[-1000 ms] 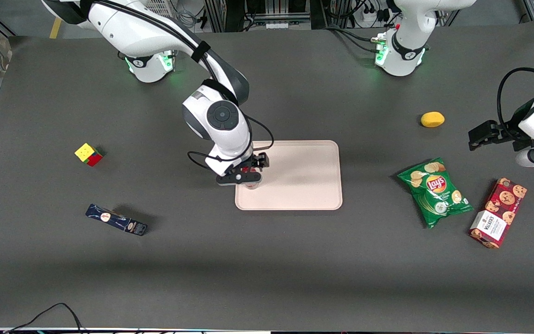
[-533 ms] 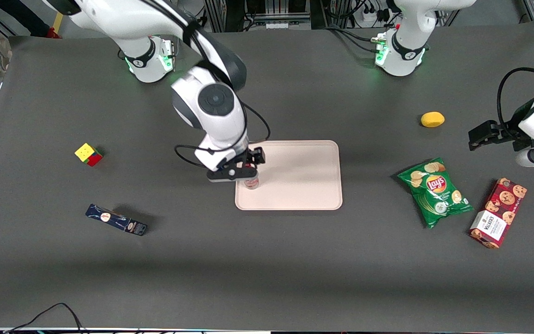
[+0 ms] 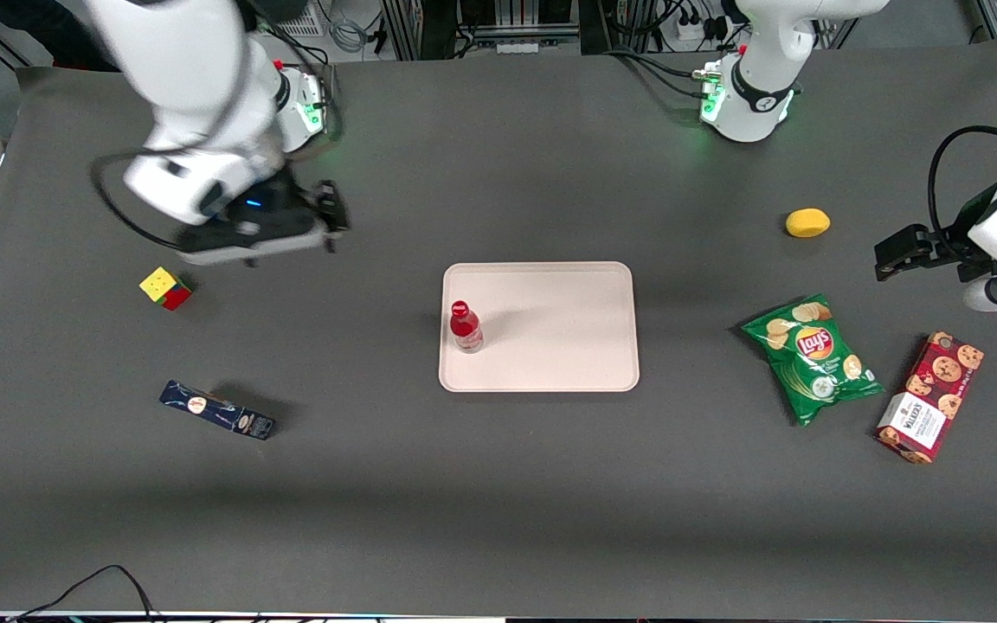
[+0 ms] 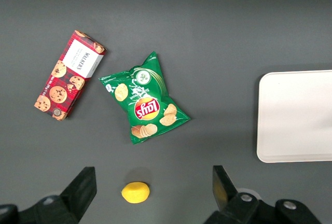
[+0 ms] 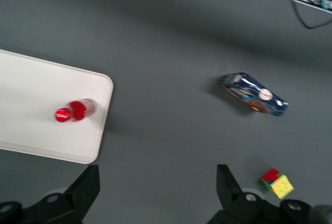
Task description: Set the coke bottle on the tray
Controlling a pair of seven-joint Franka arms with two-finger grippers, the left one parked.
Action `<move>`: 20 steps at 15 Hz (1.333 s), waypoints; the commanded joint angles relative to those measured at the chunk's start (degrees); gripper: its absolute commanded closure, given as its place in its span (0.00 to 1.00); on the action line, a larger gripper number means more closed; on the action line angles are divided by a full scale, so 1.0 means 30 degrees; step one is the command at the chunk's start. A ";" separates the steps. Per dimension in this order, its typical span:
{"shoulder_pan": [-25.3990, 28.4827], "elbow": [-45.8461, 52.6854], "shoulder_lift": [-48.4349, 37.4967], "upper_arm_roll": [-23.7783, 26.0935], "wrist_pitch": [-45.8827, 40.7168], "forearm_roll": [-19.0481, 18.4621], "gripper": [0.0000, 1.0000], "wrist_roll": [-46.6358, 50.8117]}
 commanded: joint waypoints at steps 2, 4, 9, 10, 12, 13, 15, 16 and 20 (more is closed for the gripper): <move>-0.2960 -0.0411 -0.1229 -0.0319 -0.1633 0.0425 0.00 -0.1119; -0.4515 -0.0441 -0.1231 -0.0319 -0.1634 0.0514 0.00 -0.1762; -0.6221 -0.1988 -0.1726 -0.2101 -0.0028 0.3704 0.00 -0.2785; -0.6251 -0.2342 -0.1874 -0.2396 0.0267 0.3766 0.00 -0.3022; -0.6280 -0.3130 -0.2486 -0.2662 0.0270 0.3766 0.00 -0.3024; -0.6367 -0.4210 -0.3186 -0.2982 0.0647 0.3766 0.00 -0.3025; -0.6397 -0.5389 -0.4041 -0.3307 0.1440 0.3737 0.00 -0.3083; -0.6397 -0.5131 -0.3927 -0.3336 0.1442 0.3621 0.00 -0.3025; -0.6836 -0.4777 -0.3692 -0.3835 0.1471 0.3999 0.00 -0.3170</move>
